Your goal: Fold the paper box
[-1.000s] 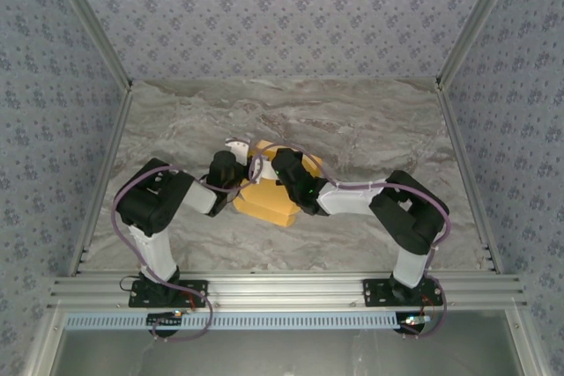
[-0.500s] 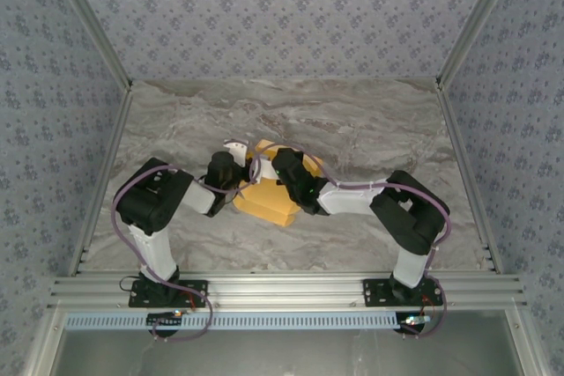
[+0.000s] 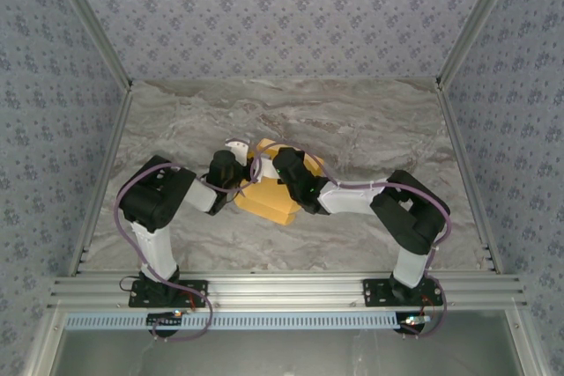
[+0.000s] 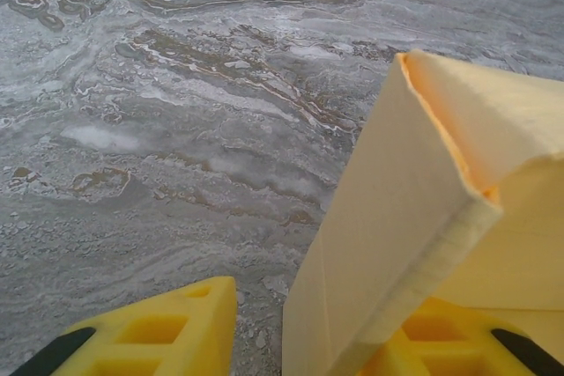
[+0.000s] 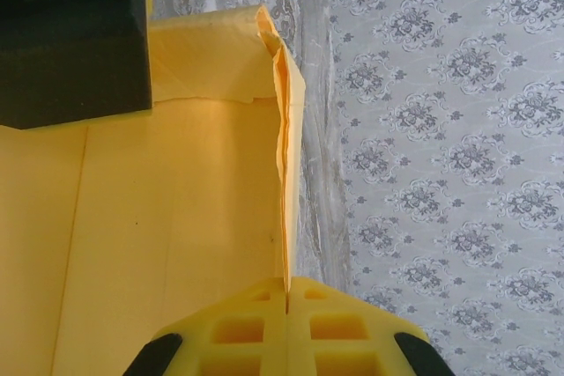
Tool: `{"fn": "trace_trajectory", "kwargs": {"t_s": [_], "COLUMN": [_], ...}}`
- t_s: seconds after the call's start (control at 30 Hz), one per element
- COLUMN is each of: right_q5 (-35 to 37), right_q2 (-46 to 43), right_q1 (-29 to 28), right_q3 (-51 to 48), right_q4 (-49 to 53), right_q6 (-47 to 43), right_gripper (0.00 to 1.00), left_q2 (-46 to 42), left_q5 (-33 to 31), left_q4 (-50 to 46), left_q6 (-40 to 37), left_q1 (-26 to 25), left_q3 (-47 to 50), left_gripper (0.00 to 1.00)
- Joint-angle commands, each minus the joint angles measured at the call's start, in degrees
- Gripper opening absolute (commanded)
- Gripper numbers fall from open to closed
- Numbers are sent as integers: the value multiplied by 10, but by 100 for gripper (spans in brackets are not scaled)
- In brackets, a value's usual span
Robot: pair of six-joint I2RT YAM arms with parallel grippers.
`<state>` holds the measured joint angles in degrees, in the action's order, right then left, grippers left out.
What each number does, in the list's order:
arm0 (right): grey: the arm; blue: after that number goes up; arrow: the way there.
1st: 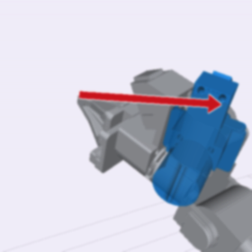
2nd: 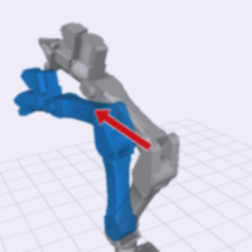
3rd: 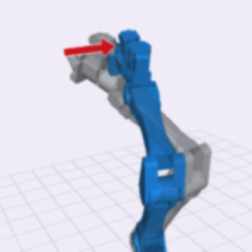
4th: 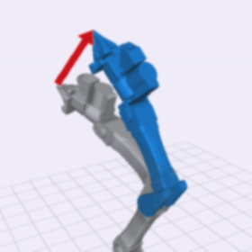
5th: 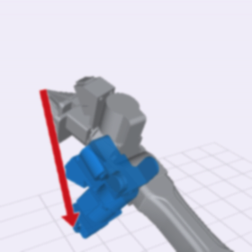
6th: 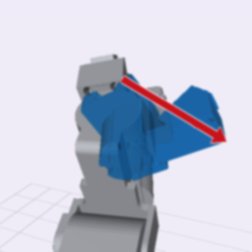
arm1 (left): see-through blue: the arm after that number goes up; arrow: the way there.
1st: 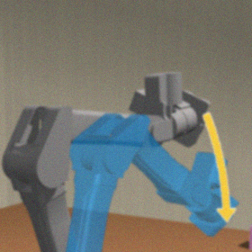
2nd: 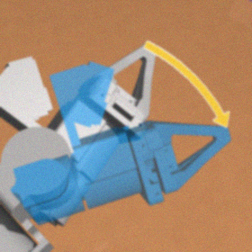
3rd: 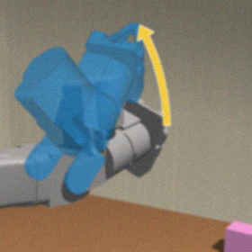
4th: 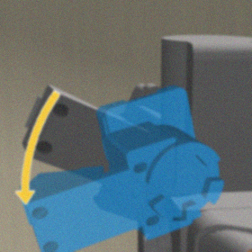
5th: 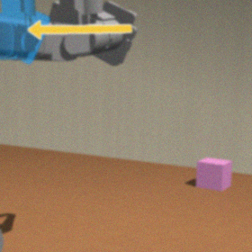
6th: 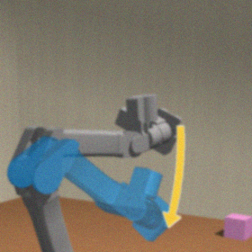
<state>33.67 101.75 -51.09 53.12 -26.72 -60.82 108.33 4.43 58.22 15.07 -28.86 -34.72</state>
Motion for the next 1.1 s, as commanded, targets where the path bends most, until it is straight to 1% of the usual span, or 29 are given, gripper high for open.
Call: {"fn": "trace_trajectory", "kwargs": {"t_s": [0.0,0.2,0.4,0.53,0.6,0.93,1.07], "right_q5": [2,1,0,3,4,0,-7], "right_q2": [-15,-16,-14,-13,-14,-35,-49], "right_q1": [-1,-1,-4,-7,-8,-3,-1], "right_q3": [-1,-1,1,-1,-2,-5,-4], "right_q4": [18,19,18,18,18,28,38], "right_q6": [11,13,19,23,26,53,77], "right_gripper": [0,0,0,0,0,4,11], "left_q2": [16,19,9,1,-2,-27,-43], "left_q5": [-3,-3,-46,-81,-88,-76,-63], "left_q4": [4,1,-6,-14,-18,-5,-7], "left_q6": [2,4,37,55,60,26,5], "left_q1": [5,5,2,-3,-4,-6,-6], "left_q3": [-5,-16,-17,-17,-17,6,13], "left_gripper": [35,22,12,7,5,1,1]}}
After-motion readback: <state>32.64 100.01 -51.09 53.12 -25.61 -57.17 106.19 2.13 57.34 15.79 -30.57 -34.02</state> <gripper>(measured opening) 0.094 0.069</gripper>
